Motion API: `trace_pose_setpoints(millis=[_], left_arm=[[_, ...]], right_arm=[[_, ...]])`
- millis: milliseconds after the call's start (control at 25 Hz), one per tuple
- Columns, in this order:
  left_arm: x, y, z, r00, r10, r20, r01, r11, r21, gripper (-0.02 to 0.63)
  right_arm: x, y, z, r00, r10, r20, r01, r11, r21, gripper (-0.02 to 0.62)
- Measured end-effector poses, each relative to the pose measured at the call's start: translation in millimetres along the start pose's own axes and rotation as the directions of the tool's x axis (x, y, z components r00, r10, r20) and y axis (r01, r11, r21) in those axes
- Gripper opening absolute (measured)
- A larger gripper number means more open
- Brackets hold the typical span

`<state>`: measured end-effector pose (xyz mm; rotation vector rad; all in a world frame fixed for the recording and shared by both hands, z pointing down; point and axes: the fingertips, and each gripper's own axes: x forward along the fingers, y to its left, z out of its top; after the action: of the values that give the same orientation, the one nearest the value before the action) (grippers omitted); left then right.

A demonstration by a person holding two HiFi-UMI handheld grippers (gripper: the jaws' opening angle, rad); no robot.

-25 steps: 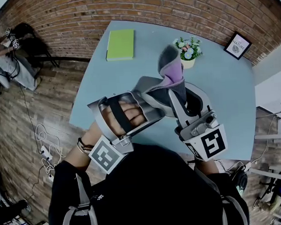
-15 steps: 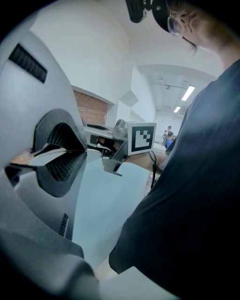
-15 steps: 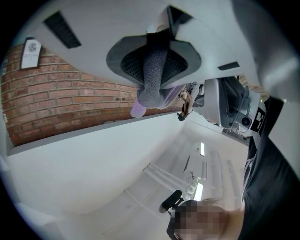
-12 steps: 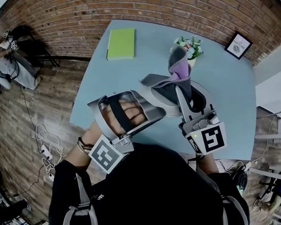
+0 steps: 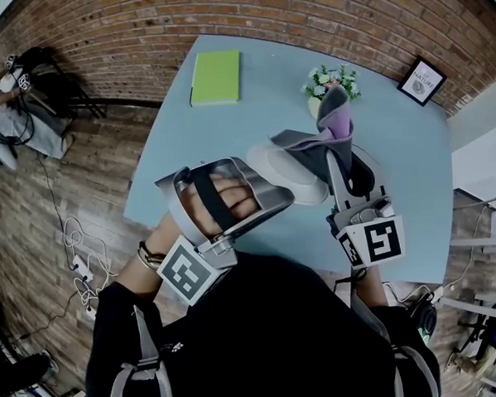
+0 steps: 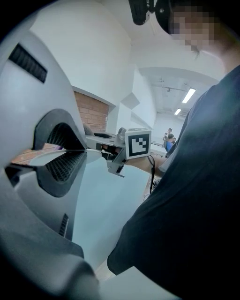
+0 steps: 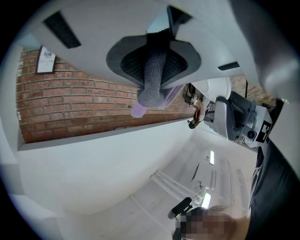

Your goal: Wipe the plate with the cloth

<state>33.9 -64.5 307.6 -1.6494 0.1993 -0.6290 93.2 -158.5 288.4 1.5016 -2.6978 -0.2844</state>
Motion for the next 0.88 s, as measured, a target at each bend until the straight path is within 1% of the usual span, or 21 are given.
trace_pose_setpoints(millis=[320,600,720,800,880], left_arm=[[-1,5,-5,1.0,0.023,-0.009,-0.024,0.999,-0.036,0.023],[-2,9,-14,0.998,0.05,-0.03,-0.052,0.996,-0.07,0.023],[-3,11,-16,0.997,0.065,-0.035,-0.069,0.992,-0.11,0.023],[-6,15,-15,0.996,0.086,-0.025,-0.089,0.984,-0.153,0.023],[-7,20,-13,0.994,0.104,-0.017,-0.105,0.978,-0.179,0.023]], right_arm=[[-7,-14,-6,0.998,-0.056,-0.028,0.056,0.998,-0.003,0.061],[-17,-24,-3,0.994,-0.108,-0.005,0.108,0.994,0.001,0.061],[-20,-27,2,0.991,-0.129,0.015,0.129,0.992,0.014,0.061],[-24,-30,7,0.988,-0.152,0.027,0.152,0.988,0.012,0.061],[-28,-34,10,0.985,-0.169,0.035,0.169,0.986,0.004,0.061]])
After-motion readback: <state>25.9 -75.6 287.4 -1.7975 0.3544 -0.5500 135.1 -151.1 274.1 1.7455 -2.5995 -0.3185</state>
